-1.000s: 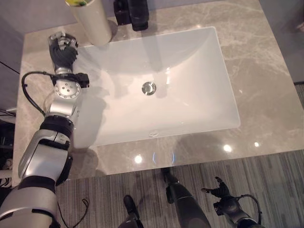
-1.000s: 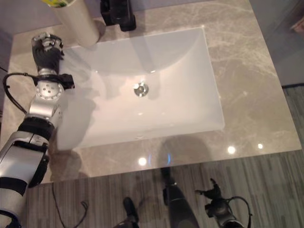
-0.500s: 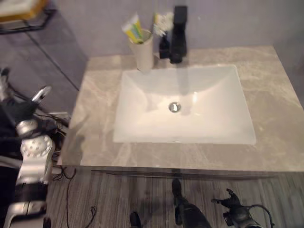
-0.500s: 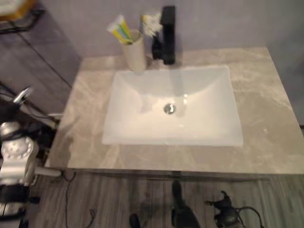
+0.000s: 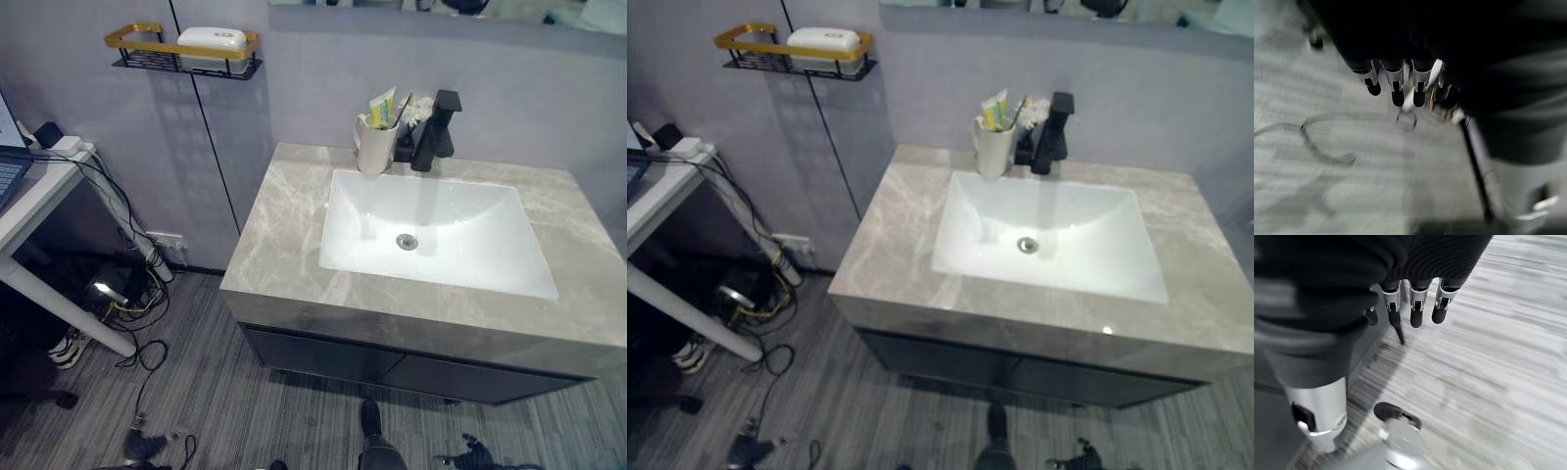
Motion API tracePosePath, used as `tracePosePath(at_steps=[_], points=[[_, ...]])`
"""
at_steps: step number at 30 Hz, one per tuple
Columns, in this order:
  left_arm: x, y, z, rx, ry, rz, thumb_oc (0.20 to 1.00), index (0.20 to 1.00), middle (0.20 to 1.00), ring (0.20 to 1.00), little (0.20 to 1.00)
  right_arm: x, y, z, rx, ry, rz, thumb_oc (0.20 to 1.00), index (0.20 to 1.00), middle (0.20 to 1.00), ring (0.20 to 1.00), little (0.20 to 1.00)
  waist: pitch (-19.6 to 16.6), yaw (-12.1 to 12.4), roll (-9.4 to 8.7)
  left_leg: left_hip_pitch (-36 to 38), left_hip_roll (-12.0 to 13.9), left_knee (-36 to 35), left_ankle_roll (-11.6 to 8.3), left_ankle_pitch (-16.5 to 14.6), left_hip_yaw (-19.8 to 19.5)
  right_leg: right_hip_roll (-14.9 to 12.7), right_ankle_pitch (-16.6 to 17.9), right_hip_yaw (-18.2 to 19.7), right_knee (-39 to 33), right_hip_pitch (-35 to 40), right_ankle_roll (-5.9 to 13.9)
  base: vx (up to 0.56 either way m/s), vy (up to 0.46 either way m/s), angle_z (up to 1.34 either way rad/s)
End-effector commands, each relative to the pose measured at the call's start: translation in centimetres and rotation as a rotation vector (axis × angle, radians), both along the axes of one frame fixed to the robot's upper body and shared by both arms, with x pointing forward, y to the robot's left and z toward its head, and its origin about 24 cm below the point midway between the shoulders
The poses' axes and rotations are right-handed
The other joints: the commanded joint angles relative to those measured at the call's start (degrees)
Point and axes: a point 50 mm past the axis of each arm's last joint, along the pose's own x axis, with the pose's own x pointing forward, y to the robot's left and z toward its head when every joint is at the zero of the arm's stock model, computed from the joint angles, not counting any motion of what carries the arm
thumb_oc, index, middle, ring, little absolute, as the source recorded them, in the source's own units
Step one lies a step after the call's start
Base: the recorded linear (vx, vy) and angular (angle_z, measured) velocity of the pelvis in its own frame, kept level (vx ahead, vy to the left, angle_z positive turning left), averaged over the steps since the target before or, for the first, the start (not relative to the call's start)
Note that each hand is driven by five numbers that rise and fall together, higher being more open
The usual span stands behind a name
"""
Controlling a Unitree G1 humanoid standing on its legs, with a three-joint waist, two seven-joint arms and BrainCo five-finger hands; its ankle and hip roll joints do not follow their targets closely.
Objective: Put brush and paste in cup on sink, flatten towel.
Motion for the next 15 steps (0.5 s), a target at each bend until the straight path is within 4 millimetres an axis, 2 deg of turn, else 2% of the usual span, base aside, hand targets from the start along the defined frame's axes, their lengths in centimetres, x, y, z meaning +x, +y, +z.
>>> tracePosePath(at_steps=[1, 2, 3, 4, 6, 7, 9, 10, 12, 13, 14, 15], points=[[4.9, -1.1, 2.0, 0.058, -0.129, -0.250, 1.000, 1.000, 1.000, 1.000, 1.000, 0.7, -0.6, 0.3, -0.029, -0.007, 0.023, 1.000, 1.000, 1.000, 1.000, 1.000, 2.4, -0.6, 3.02, 9.0, -0.2, -17.3, -3.43, 8.3, 0.3, 3.9, -22.0, -7.2, 18.9, 3.2, 4.34, -0.11, 0.045, -0.70], [5.0, -1.1, 2.0, 0.058, -0.130, -0.251, 1.000, 1.000, 1.000, 1.000, 1.000, 0.7, -0.6, 0.3, -0.029, -0.008, 0.023, 1.000, 1.000, 1.000, 1.000, 1.000, 2.3, -0.5, 3.02, 8.8, -0.2, -17.3, -3.44, 8.4, 0.4, 4.0, -21.8, -7.2, 18.8, 3.1, 4.30, -0.19, 0.069, -0.71], [5.4, -2.5, 1.8, 0.046, -0.109, -0.368, 1.000, 1.000, 1.000, 1.000, 1.000, 0.4, -0.4, 0.2, -0.027, 0.001, 0.021, 1.000, 1.000, 1.000, 1.000, 1.000, 1.6, -0.4, 3.12, 8.6, 0.5, -18.4, -3.52, 9.1, 2.9, 3.4, -24.5, -9.8, 19.9, 5.5, 3.96, -0.08, 0.022, -0.54], [5.4, -2.5, 1.8, 0.046, -0.109, -0.368, 1.000, 1.000, 1.000, 1.000, 1.000, 0.4, -0.4, 0.2, -0.026, 0.002, 0.021, 1.000, 1.000, 1.000, 1.000, 1.000, 1.6, -0.3, 3.09, 8.7, 0.5, -18.4, -3.52, 9.1, 2.9, 3.4, -24.5, -9.7, 19.9, 5.5, 3.97, -0.12, 0.027, -0.94], [6.4, -3.5, 2.1, 0.055, -0.130, -0.451, 1.000, 1.000, 1.000, 1.000, 1.000, 0.6, -0.4, 0.2, -0.025, -0.008, 0.007, 1.000, 1.000, 1.000, 1.000, 1.000, 0.6, -0.3, 2.91, 8.2, 0.9, -18.8, -3.52, 9.5, 6.0, 2.5, -24.9, -11.1, 19.0, 7.6, 4.29, -0.09, 0.001, -1.14], [7.3, -4.5, 2.4, 0.066, -0.147, -0.538, 1.000, 1.000, 1.000, 1.000, 1.000, 1.2, -0.1, 0.3, -0.018, -0.044, -0.020, 1.000, 1.000, 1.000, 1.000, 1.000, -0.1, -0.6, 2.86, 7.9, 1.3, -19.1, -3.65, 9.3, 9.5, 0.4, -24.7, -12.6, 18.5, 9.5, 5.82, -0.11, -0.015, -1.36], [7.6, -4.7, 2.6, 0.065, -0.153, -0.542, 1.000, 1.000, 1.000, 1.000, 1.000, 1.4, -0.1, 0.4, -0.015, -0.047, -0.016, 1.000, 1.000, 1.000, 1.000, 1.000, -0.2, -0.2, 2.72, 7.8, 1.5, -19.2, -3.57, 9.2, 10.7, -0.3, -24.2, -12.5, 18.2, 9.7, 6.18, -0.08, -0.017, -1.43], [7.9, -5.0, 2.6, 0.072, -0.155, -0.570, 1.000, 1.000, 1.000, 1.000, 1.000, 1.8, -0.1, 0.5, -0.016, -0.064, -0.020, 1.000, 1.000, 1.000, 1.000, 1.000, -0.3, 0.1, 2.82, 7.5, 1.9, -19.2, -3.42, 9.4, 13.4, -2.3, -22.9, -14.9, 18.1, 10.4, 6.51, -0.13, -0.022, -1.24], [7.9, -4.7, 2.3, 0.110, -0.123, -0.572, 1.000, 1.000, 1.000, 1.000, 1.000, 2.9, 0.4, 0.8, -0.004, -0.107, 0.000, 1.000, 1.000, 1.000, 1.000, 1.000, -1.1, 0.1, 2.74, 7.7, 3.2, -19.0, -2.92, 9.7, 21.3, -5.9, -20.9, -23.1, 19.1, 12.7, 7.27, -0.19, -0.015, -1.52], [7.9, -4.7, 2.3, 0.115, -0.123, -0.571, 1.000, 1.000, 1.000, 1.000, 1.000, 3.2, 0.5, 0.9, -0.004, -0.120, 0.017, 1.000, 1.000, 1.000, 1.000, 1.000, -1.2, 0.5, 2.48, 8.1, 3.1, -18.9, -2.85, 9.5, 23.5, -6.1, -20.6, -24.4, 18.4, 13.6, 7.71, -0.10, -0.009, -2.10], [7.9, -4.7, 2.2, 0.115, -0.123, -0.570, 1.000, 1.000, 1.000, 1.000, 1.000, 3.2, 0.5, 0.9, -0.005, -0.119, 0.018, 1.000, 1.000, 1.000, 1.000, 1.000, -1.2, 0.6, 2.46, 8.3, 3.1, -18.9, -2.87, 9.5, 23.7, -6.0, -20.5, -24.3, 18.3, 13.6, 7.75, -0.04, -0.065, -2.29], [7.6, -4.4, 2.1, 0.127, -0.111, -0.548, 1.000, 1.000, 1.000, 1.000, 1.000, 3.6, 0.7, 1.1, -0.009, -0.135, 0.055, 1.000, 1.000, 1.000, 1.000, 1.000, -1.5, 0.7, 2.16, 8.6, 3.7, -18.8, -3.04, 9.6, 26.6, -6.0, -20.7, -26.9, 16.4, 14.3, 7.64, -0.05, -0.121, -1.67]])
